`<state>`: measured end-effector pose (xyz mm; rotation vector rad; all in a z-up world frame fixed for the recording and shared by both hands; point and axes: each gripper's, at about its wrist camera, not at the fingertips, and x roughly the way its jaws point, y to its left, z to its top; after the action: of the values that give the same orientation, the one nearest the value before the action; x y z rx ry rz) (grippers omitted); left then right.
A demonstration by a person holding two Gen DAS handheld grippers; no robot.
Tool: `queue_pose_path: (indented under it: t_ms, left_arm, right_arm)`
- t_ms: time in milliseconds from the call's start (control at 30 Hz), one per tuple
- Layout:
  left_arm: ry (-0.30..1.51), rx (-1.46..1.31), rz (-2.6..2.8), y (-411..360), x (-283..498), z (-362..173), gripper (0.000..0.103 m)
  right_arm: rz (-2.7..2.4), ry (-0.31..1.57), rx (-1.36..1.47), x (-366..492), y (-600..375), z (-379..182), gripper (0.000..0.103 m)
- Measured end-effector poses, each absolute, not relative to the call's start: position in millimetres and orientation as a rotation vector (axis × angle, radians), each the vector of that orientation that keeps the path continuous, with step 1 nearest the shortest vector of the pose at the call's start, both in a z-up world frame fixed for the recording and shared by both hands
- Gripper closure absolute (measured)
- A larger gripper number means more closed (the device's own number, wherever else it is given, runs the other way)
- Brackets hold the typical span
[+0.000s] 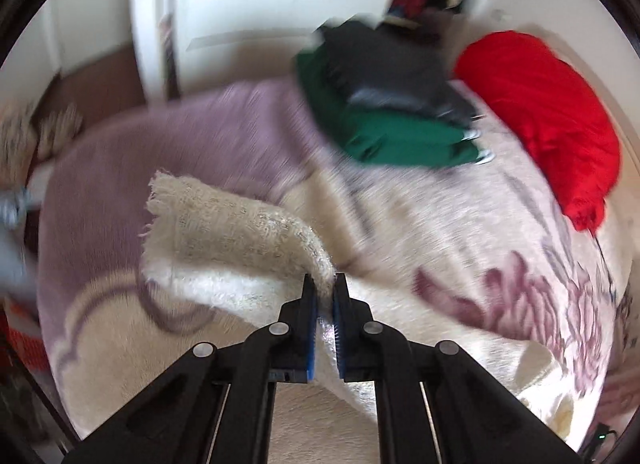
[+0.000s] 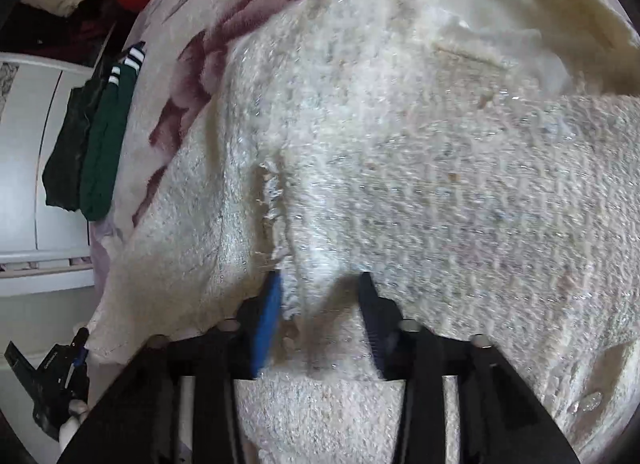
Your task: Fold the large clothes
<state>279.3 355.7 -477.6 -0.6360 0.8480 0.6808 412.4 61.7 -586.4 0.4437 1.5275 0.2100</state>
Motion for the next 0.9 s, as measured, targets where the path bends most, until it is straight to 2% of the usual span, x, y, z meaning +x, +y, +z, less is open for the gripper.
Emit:
queue_pose_path:
  t_ms: [33,200,333,433,533,667,800,900]
  left_arm:
    - [0.827,-0.582,0.665,344.9,285.3,-464.5,0.098]
    - [0.732,-0.332,0.535,273.9,317.7,-402.8,0.098]
    - [0.69,-0.152,0.358,177.7,339.0,-370.2,0.098]
    - [0.708,-0.061,0.192,88.0,348.6,-366.4,0.098]
    - [0.757,0.015,0.034,-5.0,348.5,-380.2,0.099]
    - [0.851,0.149,-0.133,-116.2,345.0,-429.0,0.099]
    - [0.992,0.277,-0.193,-176.5,346.0,-488.6,0.098]
    - [1.071,0.41,-0.164,-191.9,339.0,-515.5,0.092]
  right_arm:
    - [0.2,1.503,0.471,407.4,51.7,-580.6,0.027]
    - [0.126,1.455,0.545,397.5,-33.3,-549.3,0.025]
    - [0.033,1.431,0.662,373.0,-130.8,-538.4,0.024]
    - [-0.03,1.412,0.742,356.2,-184.3,-538.0,0.024]
    - [-0.081,1.382,0.778,338.5,-245.1,-531.6,0.024]
    - [-0.156,1.366,0.803,311.2,-321.3,-530.2,0.024]
    - [-0.21,1.384,0.807,288.5,-380.1,-537.5,0.024]
    - [-0.213,1.411,0.799,278.4,-405.2,-540.5,0.021]
